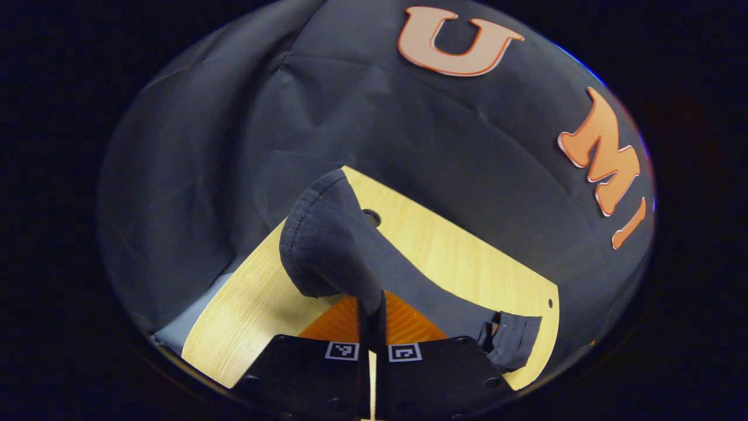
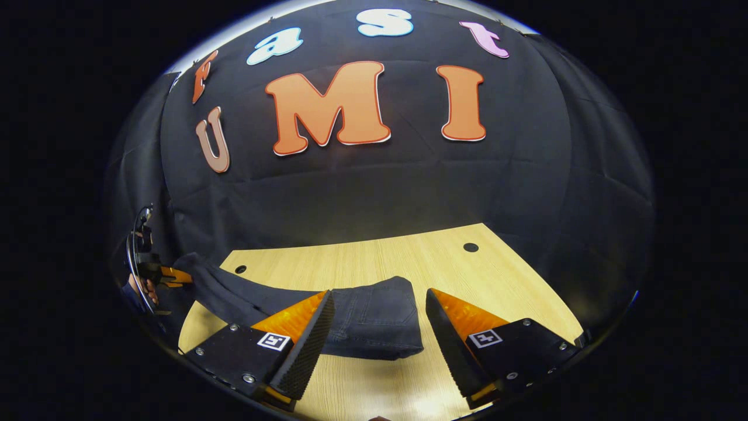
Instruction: Grasp the waist and the cuffs of the jeans and fold them to make the two legs overlap; first hold the waist and fold one-third of the jeans toward the cuffs, then hold the cuffs and fold the remaining one-third in the same direction to finish folding.
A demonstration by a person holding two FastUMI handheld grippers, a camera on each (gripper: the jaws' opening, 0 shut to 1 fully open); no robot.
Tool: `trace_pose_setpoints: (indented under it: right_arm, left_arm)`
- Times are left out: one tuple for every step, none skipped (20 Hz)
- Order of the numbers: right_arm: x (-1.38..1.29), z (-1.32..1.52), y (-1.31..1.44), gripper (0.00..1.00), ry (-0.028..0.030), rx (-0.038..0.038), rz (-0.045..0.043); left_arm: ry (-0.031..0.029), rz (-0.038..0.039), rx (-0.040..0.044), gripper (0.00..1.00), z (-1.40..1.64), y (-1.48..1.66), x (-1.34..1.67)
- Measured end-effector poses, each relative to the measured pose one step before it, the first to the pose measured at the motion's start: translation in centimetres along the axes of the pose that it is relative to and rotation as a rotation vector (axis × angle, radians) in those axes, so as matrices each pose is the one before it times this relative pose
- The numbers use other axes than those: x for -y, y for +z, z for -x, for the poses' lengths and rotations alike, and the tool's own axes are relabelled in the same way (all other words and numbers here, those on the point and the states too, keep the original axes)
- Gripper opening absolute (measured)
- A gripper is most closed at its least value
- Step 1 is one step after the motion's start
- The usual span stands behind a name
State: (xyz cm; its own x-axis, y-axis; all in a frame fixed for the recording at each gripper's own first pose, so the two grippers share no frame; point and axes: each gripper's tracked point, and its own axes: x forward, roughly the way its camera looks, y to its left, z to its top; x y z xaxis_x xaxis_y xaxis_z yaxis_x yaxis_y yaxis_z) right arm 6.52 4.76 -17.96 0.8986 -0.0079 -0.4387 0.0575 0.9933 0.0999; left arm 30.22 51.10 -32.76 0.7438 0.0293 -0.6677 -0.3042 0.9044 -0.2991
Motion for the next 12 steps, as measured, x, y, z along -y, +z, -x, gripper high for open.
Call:
trace_pose_setpoints:
  right_arm:
    - [0.013,-0.247,-0.069,0.95,0.00472,-0.00361,0.00356]
    - [-0.011,-0.133,-0.061,0.95,0.00532,-0.00191,0.00361]
    - [0.065,-0.104,-0.010,0.95,0.00354,-0.00277,0.00367]
    - [0.214,-0.017,0.029,0.95,-0.00085,0.00051,0.00381]
    - [0.053,-0.162,0.013,0.95,0.00536,0.00085,0.00165]
    - [0.222,-0.013,-0.062,0.95,-0.00213,-0.00103,0.00064]
    - [0.442,-0.141,-0.010,0.95,0.00066,-0.00003,-0.00085]
    - [0.396,-0.033,-0.062,0.95,-0.00113,-0.00423,-0.00388]
    - [0.468,-0.165,-0.032,0.95,-0.00195,-0.00052,-0.00479]
    - [0.418,-0.057,0.023,0.95,0.00176,-0.00097,-0.00604]
    - [0.498,-0.100,-0.037,0.95,-0.00469,-0.00073,-0.00519]
    - [0.399,-0.118,0.001,0.95,0.00249,-0.00045,-0.00426]
  left_arm:
    - [-0.01874,-0.01825,0.01400,0.04,0.795,0.038,0.786]
    - [-0.01950,-0.01519,0.01734,0.04,0.688,0.325,0.540]
    - [-0.01896,-0.01658,0.00860,0.04,0.894,0.433,0.507]
    - [-0.01402,-0.01363,0.01382,0.04,0.757,0.471,0.348]
    - [-0.01593,-0.01576,0.00565,0.04,0.927,0.357,0.878]
    - [-0.01131,-0.01775,0.00830,0.05,0.705,0.338,0.686]
    - [-0.00987,-0.02017,0.00511,0.04,0.652,0.232,1.000]
    - [-0.00938,-0.02104,0.00290,0.04,0.254,0.207,1.131]
    - [-0.01128,-0.01838,0.00381,0.04,0.227,0.152,1.601]
    - [-0.00876,-0.02171,0.00258,0.04,0.201,0.184,1.221]
    - [-0.01208,-0.01770,0.00258,0.04,-0.042,0.076,1.533]
    - [-0.01230,-0.01251,0.00087,0.04,-0.034,0.108,1.287]
